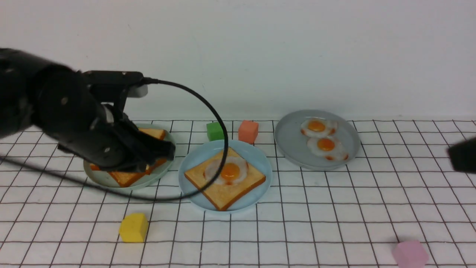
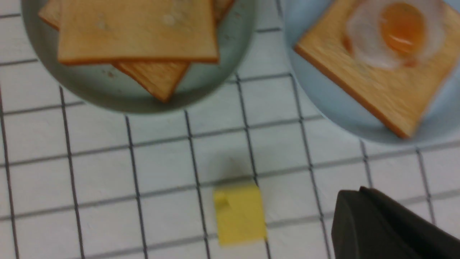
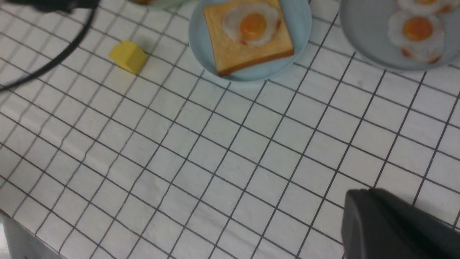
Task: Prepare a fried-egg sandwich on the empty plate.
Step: Use the left arm to grab a slice of bread
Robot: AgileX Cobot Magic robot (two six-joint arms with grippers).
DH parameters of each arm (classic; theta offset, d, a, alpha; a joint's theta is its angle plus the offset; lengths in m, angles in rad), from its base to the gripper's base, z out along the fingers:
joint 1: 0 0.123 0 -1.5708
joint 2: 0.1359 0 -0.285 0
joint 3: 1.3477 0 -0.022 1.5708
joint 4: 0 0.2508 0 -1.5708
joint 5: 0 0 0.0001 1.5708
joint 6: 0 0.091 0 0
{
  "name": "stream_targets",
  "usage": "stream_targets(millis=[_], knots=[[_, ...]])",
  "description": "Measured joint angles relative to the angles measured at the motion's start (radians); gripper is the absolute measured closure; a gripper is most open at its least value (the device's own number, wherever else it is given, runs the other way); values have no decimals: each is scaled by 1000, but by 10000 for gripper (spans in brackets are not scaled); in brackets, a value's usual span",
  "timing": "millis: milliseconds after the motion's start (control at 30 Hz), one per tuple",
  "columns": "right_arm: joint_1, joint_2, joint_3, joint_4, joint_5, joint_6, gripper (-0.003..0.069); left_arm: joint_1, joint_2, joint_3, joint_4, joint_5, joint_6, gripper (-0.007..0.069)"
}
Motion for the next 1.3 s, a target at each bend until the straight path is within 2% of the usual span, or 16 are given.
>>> stream_targets(millis=[200, 300, 367, 433, 467, 533, 600, 733, 1067, 1167, 1200, 1233, 1267, 1300], knots=[[0, -214, 105, 2, -70, 2, 636, 82, 215, -185, -19, 16, 30, 619], [0, -263, 119, 5, -77, 7, 634, 104, 315, -289, -20, 47, 44, 557], [0, -278, 123, 19, -77, 12, 634, 112, 397, -387, -11, 77, 47, 468], [0, -278, 124, 31, -77, 13, 634, 112, 425, -416, -7, 80, 47, 432], [0, -277, 126, 45, -77, 13, 634, 112, 464, -456, 1, 78, 49, 374], [0, -276, 129, 62, -77, 14, 634, 112, 505, -486, 9, 67, 52, 316], [0, -276, 129, 72, -77, 14, 634, 112, 534, -500, 27, 42, 54, 274], [0, -275, 129, 80, -71, 14, 631, 112, 589, -504, 109, -1, 54, 238], [0, -275, 129, 80, -50, 17, 629, 112, 636, -515, 146, -4, 54, 246], [0, -275, 129, 80, -46, 19, 628, 112, 636, -515, 150, 6, 54, 322], [0, -275, 129, 80, -40, 21, 627, 112, 636, -517, 149, 9, 54, 403], [0, -275, 129, 80, -40, 21, 627, 112, 636, -517, 148, 10, 54, 427], [0, -275, 129, 80, -38, 21, 627, 112, 633, -519, 142, 11, 54, 510], [0, -275, 129, 80, -36, 21, 627, 111, 631, -519, 141, 11, 54, 536]])
